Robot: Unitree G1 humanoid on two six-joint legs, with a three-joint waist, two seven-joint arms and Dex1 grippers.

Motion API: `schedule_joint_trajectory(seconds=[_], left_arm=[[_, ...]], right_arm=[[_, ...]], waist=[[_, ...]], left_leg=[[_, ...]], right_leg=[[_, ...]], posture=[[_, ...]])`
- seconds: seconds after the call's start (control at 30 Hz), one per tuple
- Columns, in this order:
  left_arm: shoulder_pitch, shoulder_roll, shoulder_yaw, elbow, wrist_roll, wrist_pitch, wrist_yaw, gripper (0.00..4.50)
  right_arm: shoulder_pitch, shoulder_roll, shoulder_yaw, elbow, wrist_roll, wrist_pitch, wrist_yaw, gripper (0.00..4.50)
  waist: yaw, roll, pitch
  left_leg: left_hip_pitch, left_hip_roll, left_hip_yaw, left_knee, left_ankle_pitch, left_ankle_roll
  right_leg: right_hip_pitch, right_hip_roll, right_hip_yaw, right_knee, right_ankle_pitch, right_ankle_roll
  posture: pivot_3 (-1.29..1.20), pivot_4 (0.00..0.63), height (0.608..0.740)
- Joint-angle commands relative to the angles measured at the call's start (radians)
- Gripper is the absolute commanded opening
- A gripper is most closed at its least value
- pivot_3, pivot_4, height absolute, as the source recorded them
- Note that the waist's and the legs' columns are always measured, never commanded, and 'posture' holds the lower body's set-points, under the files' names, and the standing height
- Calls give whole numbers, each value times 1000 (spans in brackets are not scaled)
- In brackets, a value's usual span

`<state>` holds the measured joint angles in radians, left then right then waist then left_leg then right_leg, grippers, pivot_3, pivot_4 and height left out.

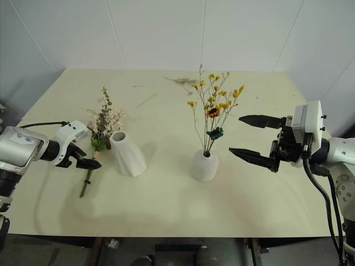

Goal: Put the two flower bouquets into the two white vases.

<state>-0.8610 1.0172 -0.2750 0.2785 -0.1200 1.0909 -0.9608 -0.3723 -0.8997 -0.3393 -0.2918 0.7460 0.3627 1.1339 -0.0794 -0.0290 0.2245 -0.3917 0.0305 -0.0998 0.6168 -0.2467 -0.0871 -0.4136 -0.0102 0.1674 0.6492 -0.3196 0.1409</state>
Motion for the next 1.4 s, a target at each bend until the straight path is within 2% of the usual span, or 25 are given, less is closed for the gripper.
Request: schedule_joint_trajectory(seconds=[0.03, 0.23, 0.33, 0.73, 0.83, 0.93, 1.1, 1.17, 1.27, 1.4], left_arm=[[-31, -33, 23, 42, 16, -2, 29, 4500], [-18, -108, 31, 109, 19, -15, 58, 4500], [-14, -120, 47, 206, 42, -101, 79, 3918], [-17, -145, 113, 301, 62, -185, 95, 176], [-35, -149, 162, 332, 54, -243, 113, 72], [-63, -157, 263, 387, 0, -371, 106, 72], [-127, -196, 504, 438, -152, -587, 124, 72], [-149, -199, 565, 438, -193, -622, 131, 72], [-172, -225, 681, 383, -330, -675, 37, 72], [-180, -271, 788, 275, -511, -624, -37, 72]], right_arm=[[14, -21, -65, -82, 46, -1, 7, 4195], [1, -88, -127, -121, 135, 70, 17, 4195], [-1, -107, -145, -136, 165, 96, 14, 4236], [-45, -124, -98, -128, 162, 124, -7, 4236], [-67, -118, -78, -109, 149, 121, -11, 4236], [-88, -107, -58, -73, 117, 103, -20, 4236], [-96, -76, -36, -60, 91, 96, -43, 4236], [-96, -63, -32, -62, 85, 96, -55, 4236], [-97, -47, -29, -55, 73, 93, -66, 4236], [-103, -31, -27, -40, 57, 89, -73, 4236]], waist=[[2, 0, 0], [10, 0, 0], [10, 0, 0], [3, 0, 0], [4, 0, 0], [4, 0, 0], [13, -1, 0], [19, -1, 0], [21, -1, 0], [24, -1, 0]], left_leg=[[0, 0, 0, 0, 0, 0], [1, 0, -1, 3, 0, 0], [3, 0, 0, 6, 0, 0], [3, -1, 0, 11, 0, 0], [3, -1, 0, 11, 0, 0], [2, -1, 0, 11, 0, 0], [-1, -1, -1, 11, 0, 0], [-3, -1, -1, 11, 0, 0], [-5, -1, -1, 10, -1, 0], [-5, -1, -1, 11, -1, 0]], right_leg=[[0, 0, 0, 0, 0, 0], [2, 0, 0, 3, 0, 0], [4, 0, 0, 4, 0, 0], [6, 0, 1, 4, 1, 2], [6, 0, 1, 4, 1, 2], [5, 0, 1, 4, 1, 2], [2, 0, 0, 4, 2, 3], [0, -1, 0, 4, 2, 3], [-1, -1, 0, 3, 2, 3], [-1, -1, -1, 3, 2, 3]], posture=[[0, 150, 740], [0, 150, 740], [0, 150, 740], [0, 150, 740], [0, 150, 740], [0, 150, 740], [0, 150, 740], [0, 150, 740], [0, 150, 740], [0, 150, 740]])
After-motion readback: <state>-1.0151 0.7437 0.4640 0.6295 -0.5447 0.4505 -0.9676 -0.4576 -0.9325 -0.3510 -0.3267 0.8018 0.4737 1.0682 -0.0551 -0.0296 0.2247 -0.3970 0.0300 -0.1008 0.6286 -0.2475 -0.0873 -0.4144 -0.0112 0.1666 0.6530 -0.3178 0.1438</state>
